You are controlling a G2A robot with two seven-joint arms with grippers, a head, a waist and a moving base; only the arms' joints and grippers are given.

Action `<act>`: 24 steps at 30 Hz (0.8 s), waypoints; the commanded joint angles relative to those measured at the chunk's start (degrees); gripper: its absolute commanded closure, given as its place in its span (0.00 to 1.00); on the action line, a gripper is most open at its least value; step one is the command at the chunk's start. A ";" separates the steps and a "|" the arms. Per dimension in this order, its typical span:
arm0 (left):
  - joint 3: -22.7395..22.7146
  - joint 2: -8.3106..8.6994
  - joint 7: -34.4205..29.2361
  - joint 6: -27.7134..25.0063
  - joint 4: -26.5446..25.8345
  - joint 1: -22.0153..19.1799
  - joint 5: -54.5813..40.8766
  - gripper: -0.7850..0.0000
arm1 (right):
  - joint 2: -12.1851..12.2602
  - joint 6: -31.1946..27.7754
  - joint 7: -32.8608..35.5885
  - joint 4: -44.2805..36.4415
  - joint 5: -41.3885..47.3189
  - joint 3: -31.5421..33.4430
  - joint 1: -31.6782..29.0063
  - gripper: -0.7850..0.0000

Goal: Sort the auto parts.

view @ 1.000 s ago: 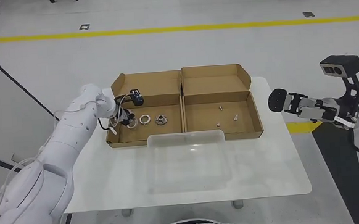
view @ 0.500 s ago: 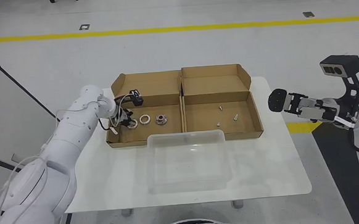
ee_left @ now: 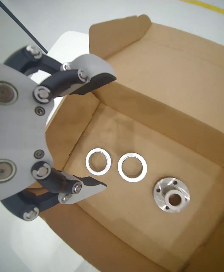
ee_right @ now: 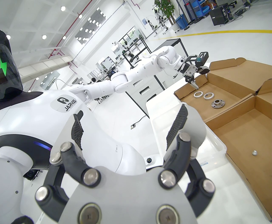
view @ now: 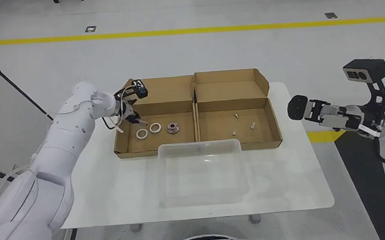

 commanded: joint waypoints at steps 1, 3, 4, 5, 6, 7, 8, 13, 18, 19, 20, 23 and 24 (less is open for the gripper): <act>-2.33 1.21 0.42 -0.92 -3.64 1.11 -1.53 0.00 | 0.00 0.00 0.00 0.00 -0.01 0.00 0.00 0.00; -5.25 2.72 0.78 -1.48 -8.82 2.96 -2.71 0.00 | 0.00 0.00 0.00 0.00 -0.01 0.00 0.00 0.00; -6.87 3.53 0.78 -1.77 -11.37 4.30 -3.46 0.00 | 0.00 0.00 0.00 0.00 -0.01 0.00 0.00 0.00; -8.64 4.35 0.75 -1.97 -14.29 5.79 -4.48 0.00 | 0.00 0.00 0.00 0.00 -0.01 0.00 0.00 0.00; -10.44 5.16 0.91 -2.70 -17.80 7.42 -5.67 0.00 | 0.00 0.00 0.00 0.00 -0.01 0.00 0.00 0.00; -12.43 5.99 0.80 -2.76 -20.78 9.38 -7.04 0.00 | 0.00 0.00 0.00 0.00 -0.01 0.00 0.00 0.00; -14.25 6.79 0.35 -3.43 -24.54 11.32 -8.21 0.00 | 0.00 0.00 0.00 0.00 -0.01 0.00 0.00 0.00; -23.60 10.35 -2.71 -4.00 -40.92 22.15 -17.12 0.00 | 0.00 0.00 0.00 0.00 -0.01 0.00 0.00 0.00; -32.09 13.30 -8.70 -3.99 -53.74 31.14 -26.96 0.00 | 0.00 0.00 0.00 0.00 -0.01 0.00 0.00 0.00; -33.72 13.81 -9.72 -3.91 -55.68 32.67 -29.03 0.00 | 0.00 0.00 0.00 0.00 -0.01 0.00 0.00 0.00; -35.24 14.32 -10.52 -3.79 -57.59 34.18 -31.10 0.00 | 0.00 0.00 0.00 0.00 -0.01 0.00 0.00 0.00; -39.19 15.98 -11.32 -2.99 -63.10 38.24 -36.04 0.00 | 0.00 0.00 0.00 0.00 -0.01 0.00 0.00 0.00; -40.38 16.55 -11.44 -2.87 -64.65 39.41 -37.45 0.00 | 0.00 0.00 0.00 0.00 -0.01 0.00 0.00 0.00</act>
